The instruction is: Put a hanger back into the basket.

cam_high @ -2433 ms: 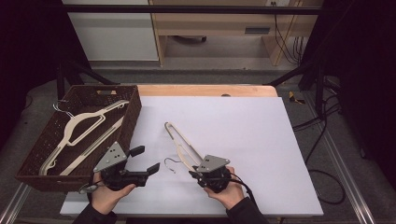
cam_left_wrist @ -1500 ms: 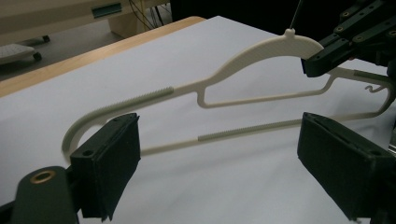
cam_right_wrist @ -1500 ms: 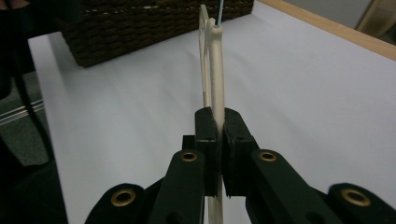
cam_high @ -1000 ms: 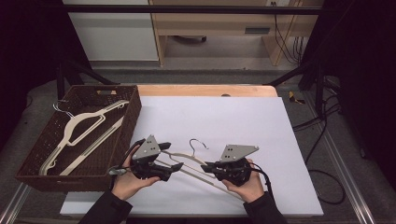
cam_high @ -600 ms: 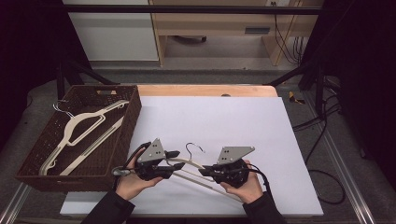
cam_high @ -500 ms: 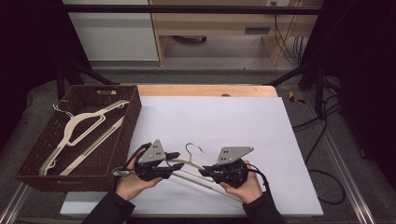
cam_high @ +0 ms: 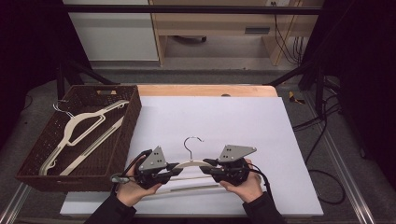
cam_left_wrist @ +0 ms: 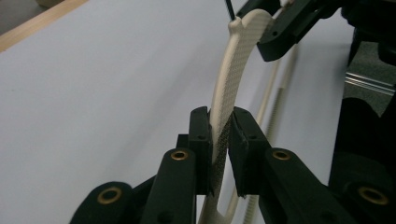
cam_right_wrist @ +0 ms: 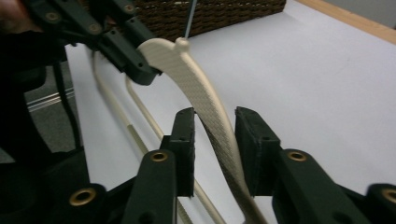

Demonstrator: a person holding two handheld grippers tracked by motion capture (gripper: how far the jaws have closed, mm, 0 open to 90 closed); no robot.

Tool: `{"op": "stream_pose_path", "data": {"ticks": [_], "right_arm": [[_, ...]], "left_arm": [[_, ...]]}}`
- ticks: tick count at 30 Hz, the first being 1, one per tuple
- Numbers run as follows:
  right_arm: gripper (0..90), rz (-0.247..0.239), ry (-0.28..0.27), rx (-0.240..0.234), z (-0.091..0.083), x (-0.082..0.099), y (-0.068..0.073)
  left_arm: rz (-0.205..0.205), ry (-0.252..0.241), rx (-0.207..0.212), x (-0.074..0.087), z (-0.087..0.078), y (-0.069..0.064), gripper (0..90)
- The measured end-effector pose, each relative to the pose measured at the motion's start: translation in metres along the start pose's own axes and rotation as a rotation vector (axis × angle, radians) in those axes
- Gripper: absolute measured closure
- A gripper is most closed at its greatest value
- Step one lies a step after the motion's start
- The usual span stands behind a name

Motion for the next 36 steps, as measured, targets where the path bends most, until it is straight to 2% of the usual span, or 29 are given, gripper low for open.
{"op": "stream_pose_path", "data": {"ticks": [7, 10, 14, 17, 22, 27, 29, 32, 36], "right_arm": [[60.1, 0.007, -0.018, 0.035, 0.003, 0.002, -0.001], [53.8, 0.008, -0.027, 0.040, 0.005, 0.002, -0.001], [46.7, 0.015, -0.048, 0.056, 0.003, 0.002, -0.001], [40.3, 0.040, -0.101, 0.056, -0.004, 0.002, -0.005], [27.0, 0.105, -0.140, 0.128, -0.020, 0.007, -0.016], [17.3, 0.150, -0.156, 0.192, -0.035, 0.015, -0.028], [15.4, 0.181, -0.174, 0.210, -0.043, 0.018, -0.033], [13.5, 0.203, -0.203, 0.250, -0.053, 0.022, -0.040], [12.1, 0.240, -0.226, 0.282, -0.066, 0.028, -0.046]], "left_arm": [[-0.024, -0.009, 0.040, 0.000, -0.001, -0.005, 84.2], [-0.034, -0.022, 0.074, 0.000, 0.000, -0.007, 86.1], [-0.041, -0.023, 0.053, 0.000, -0.002, -0.009, 86.9], [-0.065, -0.031, 0.037, 0.001, -0.004, -0.005, 86.9], [-0.119, -0.059, 0.005, 0.003, -0.013, 0.002, 86.9], [-0.146, -0.090, -0.028, 0.003, -0.026, 0.008, 86.8], [-0.149, -0.100, -0.033, 0.003, -0.030, 0.010, 86.8], [-0.156, -0.110, -0.051, 0.002, -0.038, 0.013, 86.8], [-0.166, -0.123, -0.079, 0.000, -0.047, 0.017, 86.9]]}}
Point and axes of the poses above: each handheld gripper's, and its own axes: z roughly forward along the jaws, x roughly out of its underside, y roughly to its left, the point moved 1 cm from there along z, roughly forward along the jaws, and after that the axes turned 6 degrees about y, right-handed, at the moved point
